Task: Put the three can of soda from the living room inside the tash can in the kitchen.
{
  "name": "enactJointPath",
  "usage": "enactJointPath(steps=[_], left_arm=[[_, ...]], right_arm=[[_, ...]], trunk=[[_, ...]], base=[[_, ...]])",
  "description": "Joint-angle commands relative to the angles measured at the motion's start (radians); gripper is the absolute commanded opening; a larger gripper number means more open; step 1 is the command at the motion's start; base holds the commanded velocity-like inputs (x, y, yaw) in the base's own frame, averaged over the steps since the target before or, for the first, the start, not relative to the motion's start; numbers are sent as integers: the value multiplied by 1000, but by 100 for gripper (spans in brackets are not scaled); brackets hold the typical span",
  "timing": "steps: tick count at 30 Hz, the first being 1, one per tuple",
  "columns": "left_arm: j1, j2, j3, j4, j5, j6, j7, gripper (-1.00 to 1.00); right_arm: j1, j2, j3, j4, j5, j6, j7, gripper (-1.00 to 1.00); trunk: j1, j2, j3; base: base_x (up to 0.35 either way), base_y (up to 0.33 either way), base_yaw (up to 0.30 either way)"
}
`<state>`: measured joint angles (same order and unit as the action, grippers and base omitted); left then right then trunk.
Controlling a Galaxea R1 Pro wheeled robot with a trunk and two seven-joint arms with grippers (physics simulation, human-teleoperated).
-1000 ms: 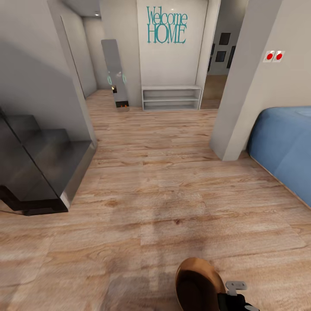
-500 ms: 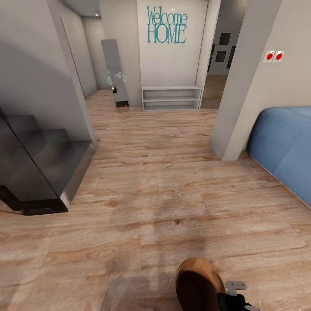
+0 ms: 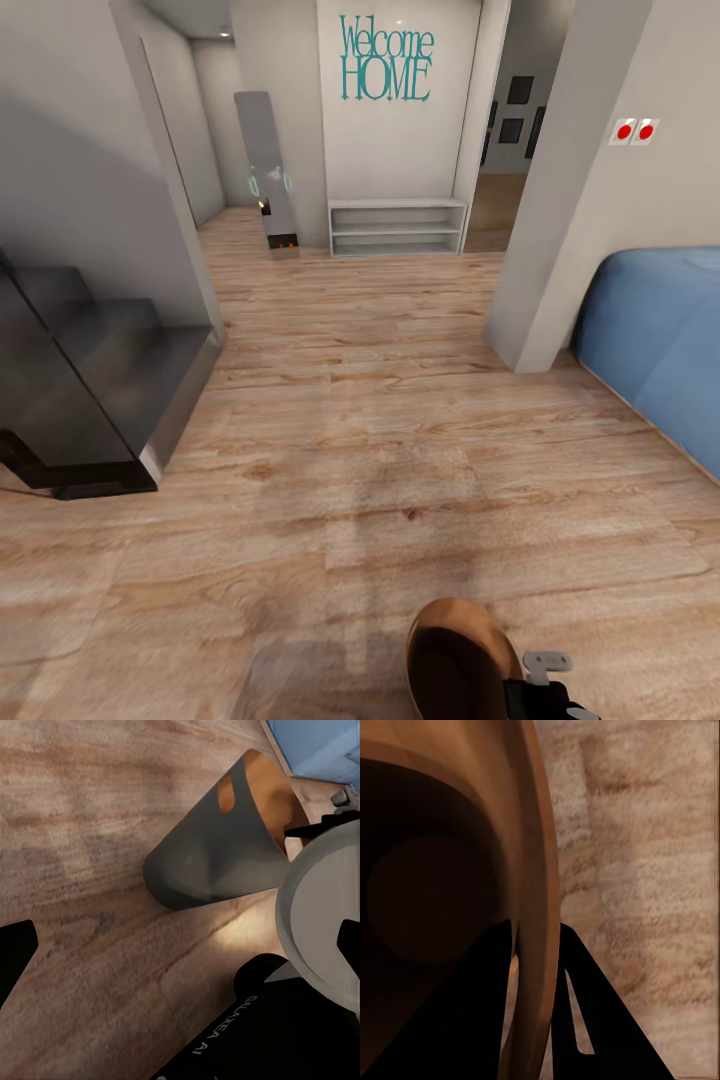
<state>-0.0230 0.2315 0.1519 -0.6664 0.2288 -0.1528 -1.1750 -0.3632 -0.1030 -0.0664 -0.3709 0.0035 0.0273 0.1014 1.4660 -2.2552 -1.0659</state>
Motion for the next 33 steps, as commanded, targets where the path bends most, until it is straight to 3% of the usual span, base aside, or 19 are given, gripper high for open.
enactJointPath(steps=[1,12,33], left_arm=[[0,0,0,0,0,0,0,100],[0,0,0,-1,0,0,0,100],[0,0,0,-1,0,-1,0,100]], right_arm=[[0,0,-1,-1,-5,0,6,-100],[0,0,-1,-1,-5,0,6,-100],[0,0,-1,-3,-5,0,7,-100]], trunk=[[0,0,0],[0,0,0],[-81,147,66]], base=[[0,0,0],[0,0,0],[0,0,0]])
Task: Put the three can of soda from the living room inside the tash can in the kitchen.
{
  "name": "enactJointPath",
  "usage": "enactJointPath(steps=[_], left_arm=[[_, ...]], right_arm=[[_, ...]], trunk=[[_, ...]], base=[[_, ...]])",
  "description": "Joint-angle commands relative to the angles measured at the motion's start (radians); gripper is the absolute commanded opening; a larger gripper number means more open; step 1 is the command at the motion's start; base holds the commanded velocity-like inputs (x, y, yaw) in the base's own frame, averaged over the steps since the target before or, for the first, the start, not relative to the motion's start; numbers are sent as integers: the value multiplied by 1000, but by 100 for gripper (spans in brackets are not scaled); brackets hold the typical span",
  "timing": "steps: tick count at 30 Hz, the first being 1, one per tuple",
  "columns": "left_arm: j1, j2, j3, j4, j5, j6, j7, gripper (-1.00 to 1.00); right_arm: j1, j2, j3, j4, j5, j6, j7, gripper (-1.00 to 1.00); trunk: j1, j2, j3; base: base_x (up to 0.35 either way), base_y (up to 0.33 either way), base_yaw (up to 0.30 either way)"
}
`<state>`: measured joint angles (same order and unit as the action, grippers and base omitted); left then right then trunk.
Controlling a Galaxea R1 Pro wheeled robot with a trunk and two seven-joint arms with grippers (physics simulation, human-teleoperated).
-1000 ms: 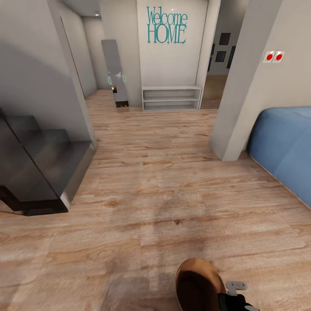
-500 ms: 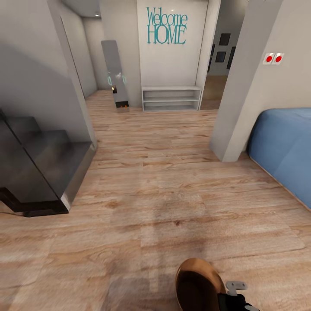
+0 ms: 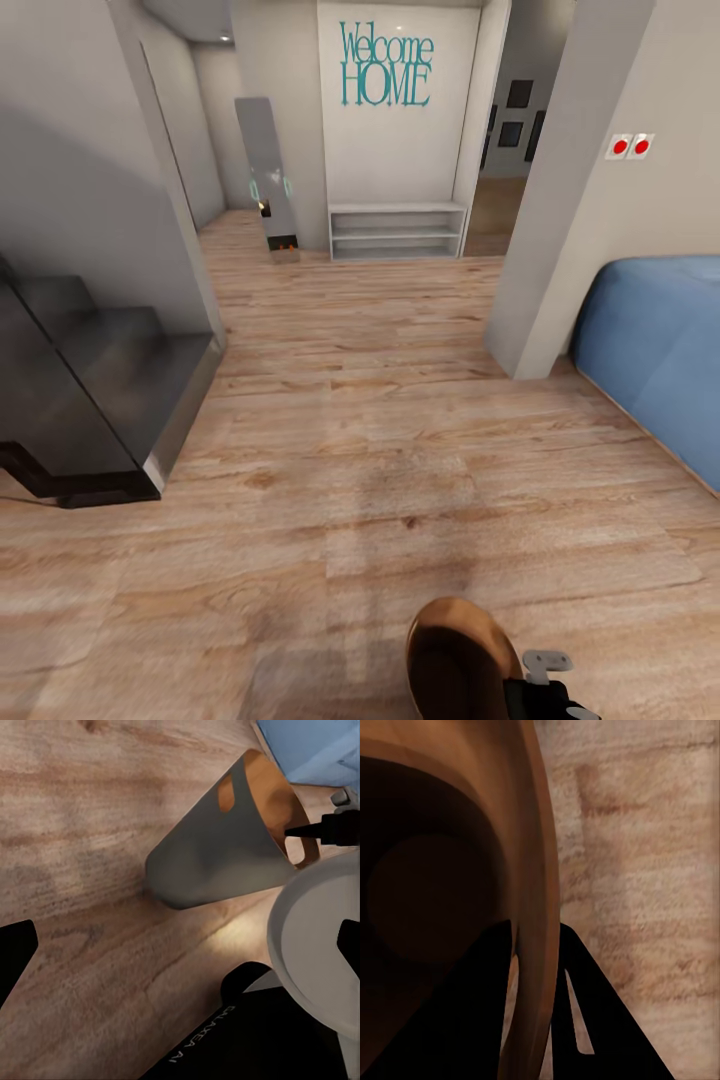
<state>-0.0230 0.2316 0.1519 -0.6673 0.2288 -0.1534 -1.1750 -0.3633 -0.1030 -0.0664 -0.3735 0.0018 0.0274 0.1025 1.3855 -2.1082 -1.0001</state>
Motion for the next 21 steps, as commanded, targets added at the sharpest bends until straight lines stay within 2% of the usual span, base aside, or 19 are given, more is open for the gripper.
enactJointPath(steps=[1,11,15,21], left_arm=[[0,0,0,0,0,0,0,100],[0,0,0,0,0,0,0,100],[0,0,0,0,0,0,0,100],[0,4,0,0,0,0,0,100]], right_arm=[[0,0,-1,-1,-3,0,6,-100],[0,-1,-3,-6,-3,0,6,-100],[0,-1,-3,-8,-3,0,7,-100],[0,-3,-4,-72,-5,9,9,-100]], trunk=[[-4,7,3],[-42,77,35],[-42,77,35],[-42,77,35]], base=[[0,0,0],[0,0,0],[0,0,0],[0,0,0]])
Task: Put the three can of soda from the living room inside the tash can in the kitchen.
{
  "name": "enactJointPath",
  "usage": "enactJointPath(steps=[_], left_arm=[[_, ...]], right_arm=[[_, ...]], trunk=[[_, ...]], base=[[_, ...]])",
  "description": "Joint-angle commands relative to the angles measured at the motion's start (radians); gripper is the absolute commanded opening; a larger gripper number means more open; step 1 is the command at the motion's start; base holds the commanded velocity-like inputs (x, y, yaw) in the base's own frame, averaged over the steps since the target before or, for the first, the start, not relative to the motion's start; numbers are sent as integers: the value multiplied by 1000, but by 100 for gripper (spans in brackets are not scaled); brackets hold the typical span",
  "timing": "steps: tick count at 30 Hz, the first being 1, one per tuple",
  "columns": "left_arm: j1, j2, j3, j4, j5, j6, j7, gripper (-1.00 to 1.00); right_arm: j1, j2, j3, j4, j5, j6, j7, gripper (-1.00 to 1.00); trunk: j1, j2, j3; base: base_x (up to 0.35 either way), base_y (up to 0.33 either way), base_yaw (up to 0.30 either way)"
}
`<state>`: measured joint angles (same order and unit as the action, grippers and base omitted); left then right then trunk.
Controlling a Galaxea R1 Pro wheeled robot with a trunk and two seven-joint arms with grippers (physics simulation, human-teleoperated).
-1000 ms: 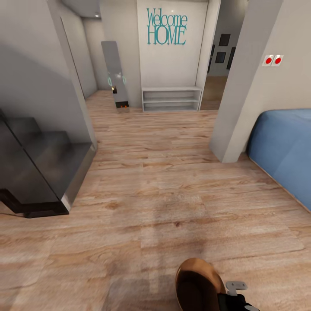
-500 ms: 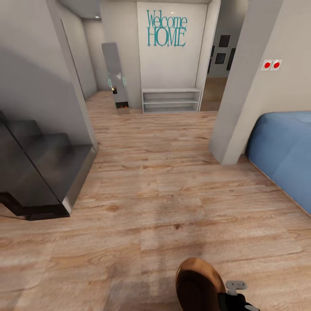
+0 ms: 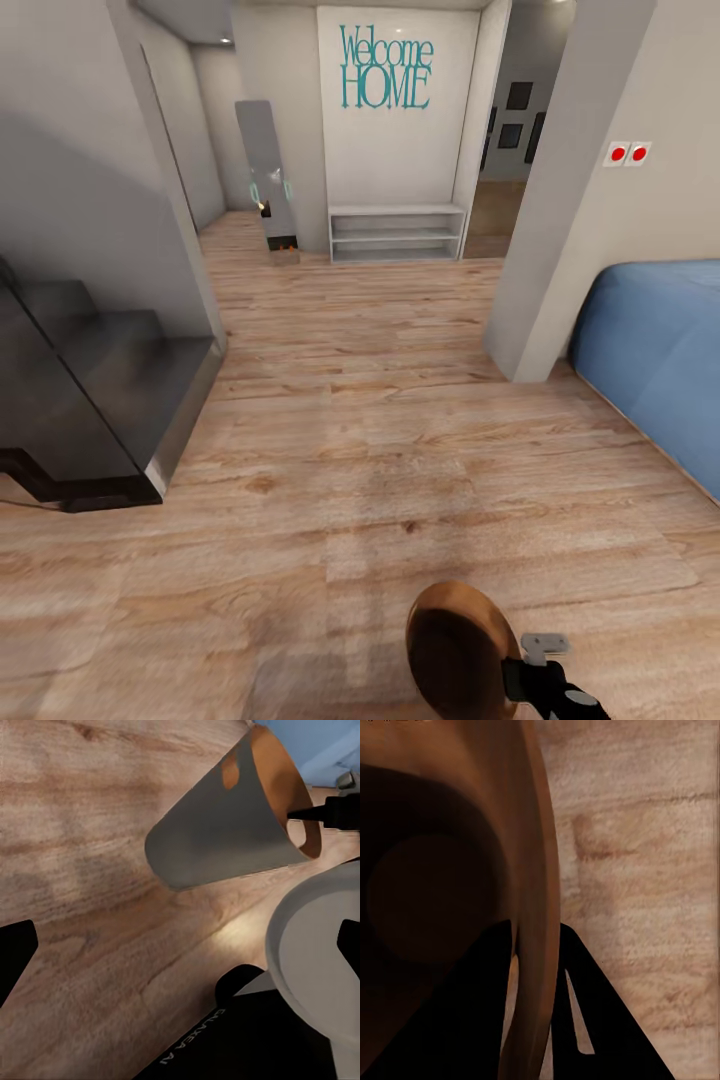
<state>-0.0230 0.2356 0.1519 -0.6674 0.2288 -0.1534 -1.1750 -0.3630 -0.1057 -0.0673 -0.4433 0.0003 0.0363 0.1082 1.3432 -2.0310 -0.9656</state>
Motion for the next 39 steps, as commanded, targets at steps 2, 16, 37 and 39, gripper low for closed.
enactJointPath(steps=[2,16,37,39], left_arm=[[0,3,0,0,0,0,0,100],[0,7,0,0,0,0,0,100],[0,7,0,0,0,1,1,100],[0,7,0,1,0,1,1,100]], right_arm=[[-1,0,-3,-14,-3,4,4,-100],[3,-3,-4,-316,-8,358,5,-100],[4,-11,-12,-762,-8,927,4,-100],[4,-12,-12,-803,-7,962,4,-100]], trunk=[[0,0,0],[0,0,0],[0,0,0],[0,0,0]], base=[[0,0,0],[0,0,0],[0,0,0],[0,0,0]])
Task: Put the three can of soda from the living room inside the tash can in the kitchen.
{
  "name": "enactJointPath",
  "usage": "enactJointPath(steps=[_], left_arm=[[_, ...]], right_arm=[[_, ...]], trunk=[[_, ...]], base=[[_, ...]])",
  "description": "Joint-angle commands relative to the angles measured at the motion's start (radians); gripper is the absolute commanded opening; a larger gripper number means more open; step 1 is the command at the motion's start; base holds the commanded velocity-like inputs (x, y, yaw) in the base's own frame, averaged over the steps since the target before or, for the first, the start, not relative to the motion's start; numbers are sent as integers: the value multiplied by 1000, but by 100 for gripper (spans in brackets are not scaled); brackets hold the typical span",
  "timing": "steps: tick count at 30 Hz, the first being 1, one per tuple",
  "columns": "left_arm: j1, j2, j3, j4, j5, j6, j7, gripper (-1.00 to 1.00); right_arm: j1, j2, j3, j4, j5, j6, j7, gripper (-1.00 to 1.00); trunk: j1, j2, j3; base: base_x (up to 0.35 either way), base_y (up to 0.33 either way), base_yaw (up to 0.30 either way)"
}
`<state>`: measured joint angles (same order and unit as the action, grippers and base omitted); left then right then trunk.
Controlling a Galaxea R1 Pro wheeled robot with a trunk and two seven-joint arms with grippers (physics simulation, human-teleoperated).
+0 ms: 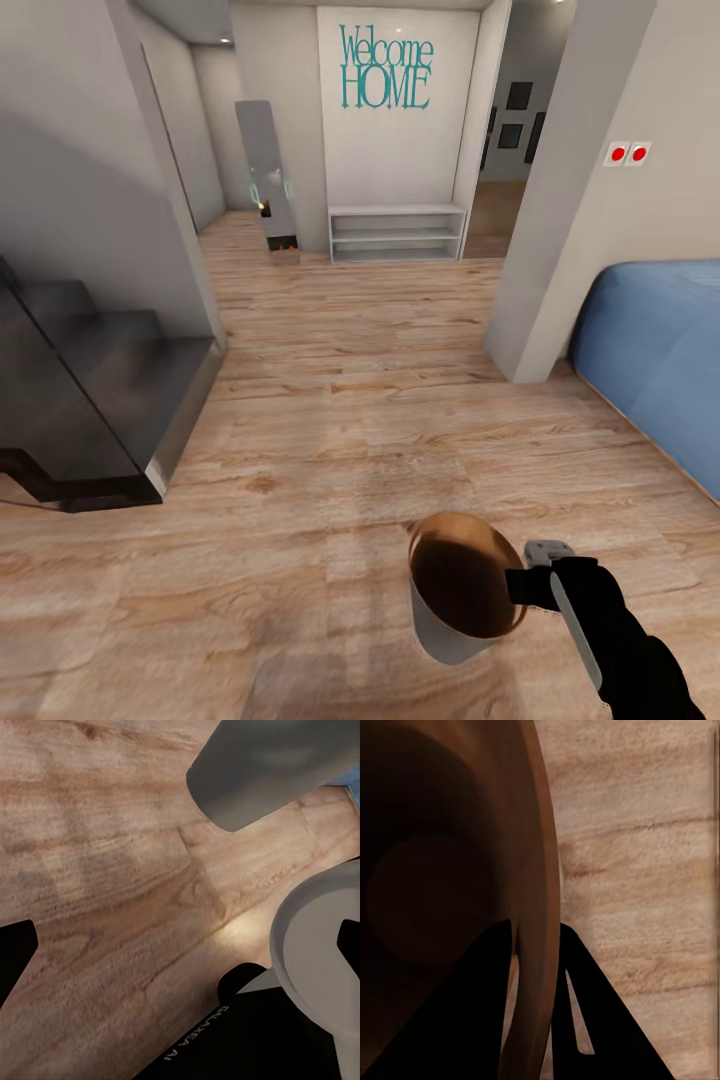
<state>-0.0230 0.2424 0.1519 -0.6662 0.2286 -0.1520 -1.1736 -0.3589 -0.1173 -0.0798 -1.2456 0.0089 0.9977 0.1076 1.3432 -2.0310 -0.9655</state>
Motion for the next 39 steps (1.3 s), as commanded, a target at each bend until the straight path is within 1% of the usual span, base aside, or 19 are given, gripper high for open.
enactJointPath(steps=[1,12,30,39], left_arm=[[0,0,0,0,0,0,0,100],[0,0,3,7,0,0,2,100],[0,0,3,8,1,0,0,100],[0,0,3,8,1,0,0,100]], right_arm=[[0,0,0,-3,-15,3,5,-100],[0,-4,1,-10,-18,9,5,-100],[0,-1,3,-8,-18,9,4,-100],[0,-1,3,-8,-18,9,4,-100]], trunk=[[0,0,0],[0,0,0],[0,0,0],[0,0,13]], base=[[0,0,0],[0,0,0],[0,0,0],[0,0,0]])
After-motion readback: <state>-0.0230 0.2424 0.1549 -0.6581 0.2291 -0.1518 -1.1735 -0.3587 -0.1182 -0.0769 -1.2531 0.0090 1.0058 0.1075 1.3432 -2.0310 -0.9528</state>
